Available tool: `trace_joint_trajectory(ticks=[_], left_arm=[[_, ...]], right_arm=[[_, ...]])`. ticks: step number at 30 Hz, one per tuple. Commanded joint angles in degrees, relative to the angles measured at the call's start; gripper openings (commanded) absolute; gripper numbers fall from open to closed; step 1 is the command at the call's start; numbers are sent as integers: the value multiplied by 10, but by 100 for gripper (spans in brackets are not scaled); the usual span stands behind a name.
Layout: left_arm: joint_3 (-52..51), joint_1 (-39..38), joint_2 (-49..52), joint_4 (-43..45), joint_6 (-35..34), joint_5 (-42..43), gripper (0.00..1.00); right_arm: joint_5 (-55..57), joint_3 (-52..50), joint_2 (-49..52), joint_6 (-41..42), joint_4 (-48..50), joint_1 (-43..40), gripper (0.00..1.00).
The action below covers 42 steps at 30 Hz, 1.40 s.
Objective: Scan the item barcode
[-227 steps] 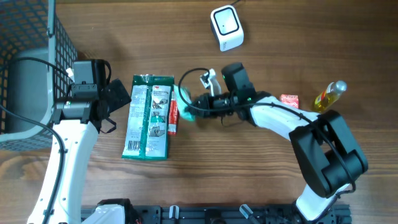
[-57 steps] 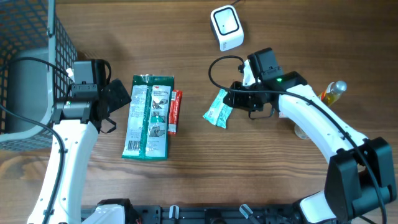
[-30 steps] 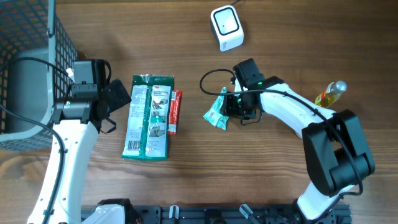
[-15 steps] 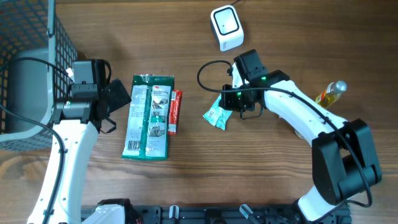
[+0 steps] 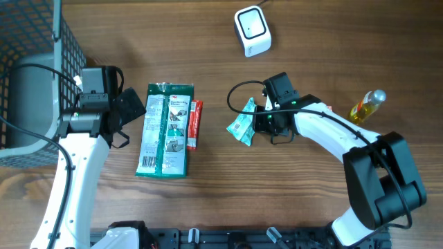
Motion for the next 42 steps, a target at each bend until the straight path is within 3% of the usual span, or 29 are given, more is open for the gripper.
trace_joint_trajectory(ticks=[1,5,9,12,19,34,42], left_arm=[[5,2,1,1,-7,-7,100],[5,2,1,1,-7,-7,100],[5,2,1,1,-7,-7,100],[5,2,1,1,-7,-7,100],[5,2,1,1,-7,-7,100],[5,2,1,1,-7,-7,100],[5,2,1,1,-7,-7,100]], right_arm=[[9,0,0,9,-24,-6,18],[-16,69,0,-8,-121,-12,24],[-77,91,0,-19,-145,-6,24],[-10,82,0,16,-167,12,24],[69,33,0,59,-141,59,25],[59,11,0,90,-1,216,28],[116,54,-74,54,-74,203,30]])
